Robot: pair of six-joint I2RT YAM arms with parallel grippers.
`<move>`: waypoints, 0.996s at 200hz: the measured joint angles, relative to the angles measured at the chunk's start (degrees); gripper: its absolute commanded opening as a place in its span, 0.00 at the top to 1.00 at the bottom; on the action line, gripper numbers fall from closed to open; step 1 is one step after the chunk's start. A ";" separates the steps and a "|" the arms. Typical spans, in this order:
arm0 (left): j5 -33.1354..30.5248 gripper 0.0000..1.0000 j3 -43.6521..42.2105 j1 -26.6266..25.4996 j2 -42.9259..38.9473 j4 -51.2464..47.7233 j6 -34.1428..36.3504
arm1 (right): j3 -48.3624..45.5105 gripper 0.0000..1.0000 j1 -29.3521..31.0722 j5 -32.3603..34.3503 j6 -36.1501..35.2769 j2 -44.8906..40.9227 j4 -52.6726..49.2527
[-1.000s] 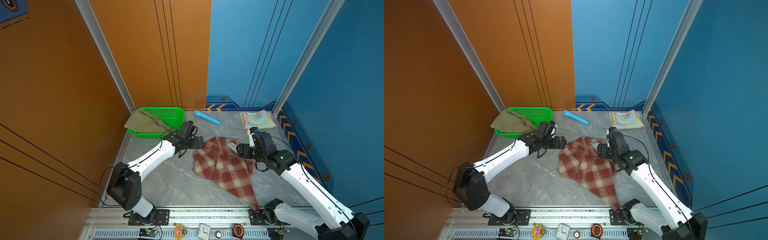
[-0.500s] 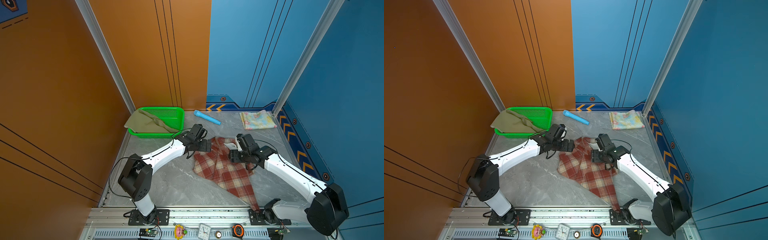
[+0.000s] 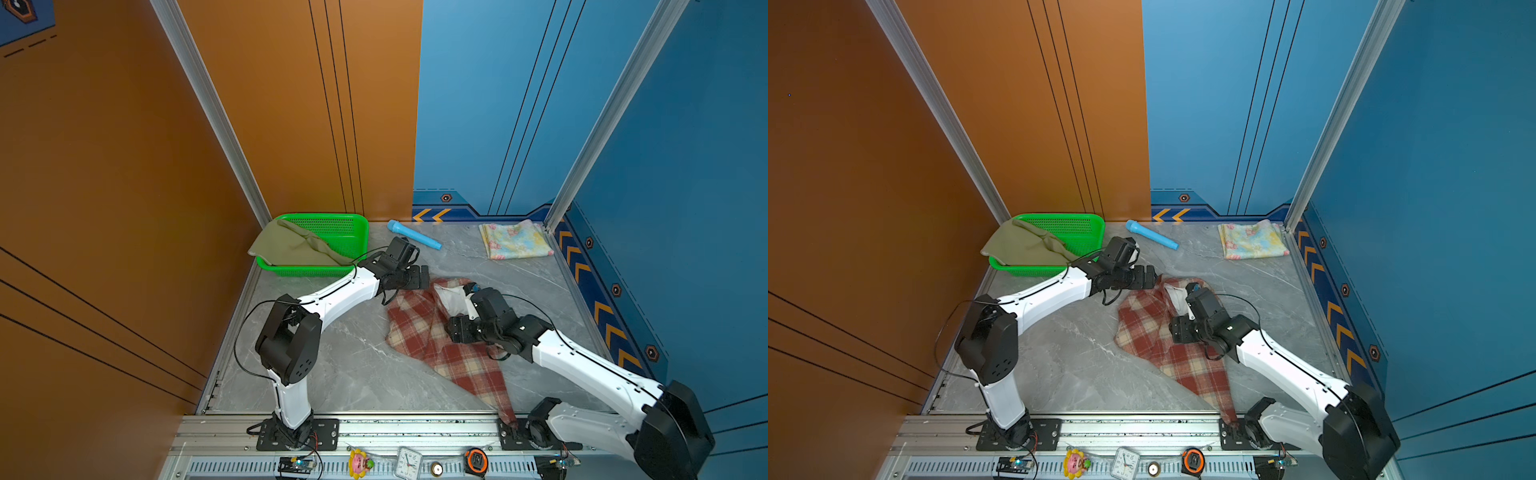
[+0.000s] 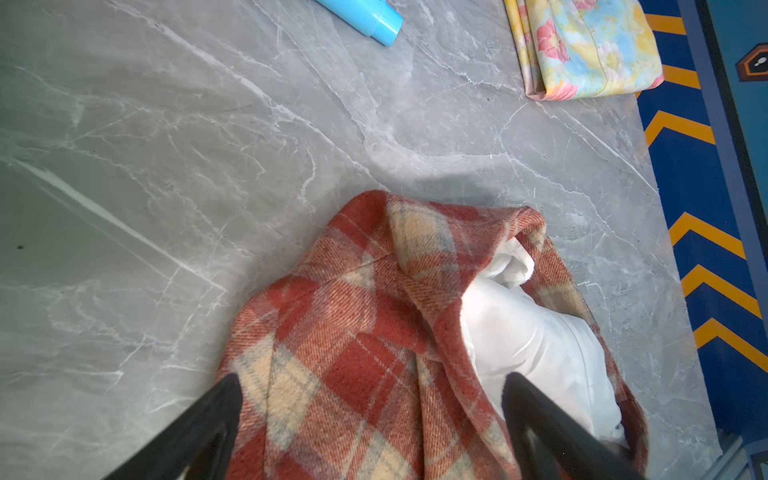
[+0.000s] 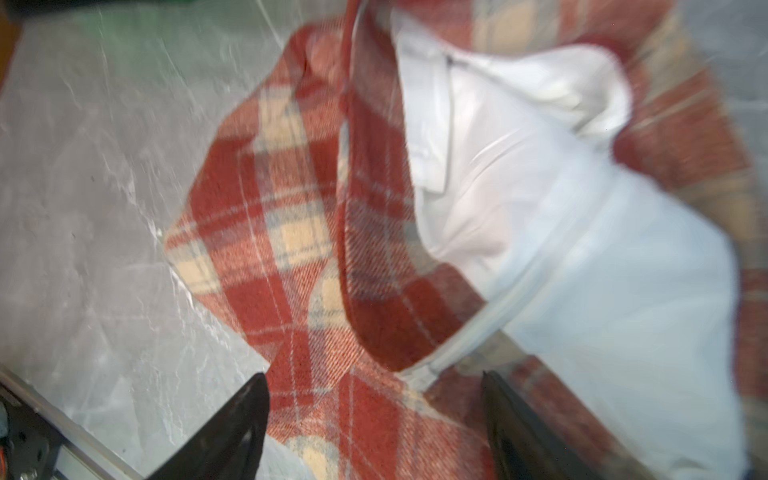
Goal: Fold and stack the skirts
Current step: 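Grasp the plaid skirt's waistband edges with both grippers, then lift the plaid skirt by its waistband with both grippers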
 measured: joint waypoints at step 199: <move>-6.45 0.54 15.91 -5.92 16.50 -7.32 18.40 | -4.26 0.59 -28.24 -4.81 11.61 11.10 -8.24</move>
